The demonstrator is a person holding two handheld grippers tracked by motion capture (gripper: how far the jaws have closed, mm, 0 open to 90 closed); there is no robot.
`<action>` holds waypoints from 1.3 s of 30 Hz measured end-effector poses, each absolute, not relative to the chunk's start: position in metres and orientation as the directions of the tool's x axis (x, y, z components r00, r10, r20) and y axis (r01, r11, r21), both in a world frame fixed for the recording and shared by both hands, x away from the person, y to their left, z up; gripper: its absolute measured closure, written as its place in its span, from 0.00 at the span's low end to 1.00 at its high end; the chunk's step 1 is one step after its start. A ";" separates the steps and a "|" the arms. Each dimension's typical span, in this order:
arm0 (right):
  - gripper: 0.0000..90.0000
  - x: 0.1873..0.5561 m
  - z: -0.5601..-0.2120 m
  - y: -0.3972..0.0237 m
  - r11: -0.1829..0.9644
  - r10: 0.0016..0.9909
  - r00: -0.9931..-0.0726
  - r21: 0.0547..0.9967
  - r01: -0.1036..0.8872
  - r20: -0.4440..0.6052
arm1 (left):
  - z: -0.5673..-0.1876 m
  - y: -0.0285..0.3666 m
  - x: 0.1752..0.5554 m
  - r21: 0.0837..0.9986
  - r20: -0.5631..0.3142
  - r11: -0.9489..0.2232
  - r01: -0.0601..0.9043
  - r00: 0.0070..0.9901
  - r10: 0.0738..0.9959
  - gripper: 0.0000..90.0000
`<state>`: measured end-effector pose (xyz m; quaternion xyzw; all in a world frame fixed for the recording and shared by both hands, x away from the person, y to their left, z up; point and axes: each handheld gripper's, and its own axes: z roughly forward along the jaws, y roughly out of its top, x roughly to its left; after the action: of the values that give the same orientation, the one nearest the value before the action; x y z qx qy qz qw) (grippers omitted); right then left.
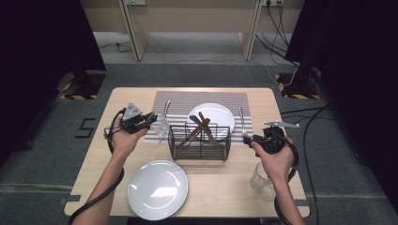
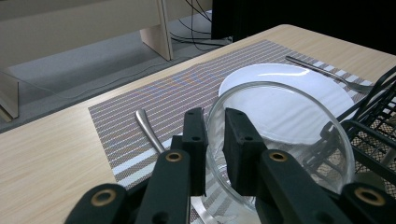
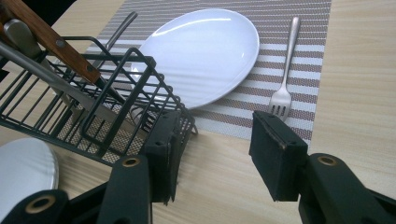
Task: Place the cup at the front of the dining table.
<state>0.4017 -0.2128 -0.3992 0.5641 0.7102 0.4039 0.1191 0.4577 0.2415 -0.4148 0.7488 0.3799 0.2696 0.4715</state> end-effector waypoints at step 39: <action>0.59 0.402 -0.399 -0.214 0.039 0.898 -0.337 0.711 0.702 0.284 | -0.422 0.233 0.478 0.904 0.045 -0.274 0.328 0.563 0.825 0.88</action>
<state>0.4023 -0.2141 -0.3988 0.5629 0.7105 0.4047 0.1207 0.4777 0.2330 -0.4224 0.7520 0.3834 0.2672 0.4649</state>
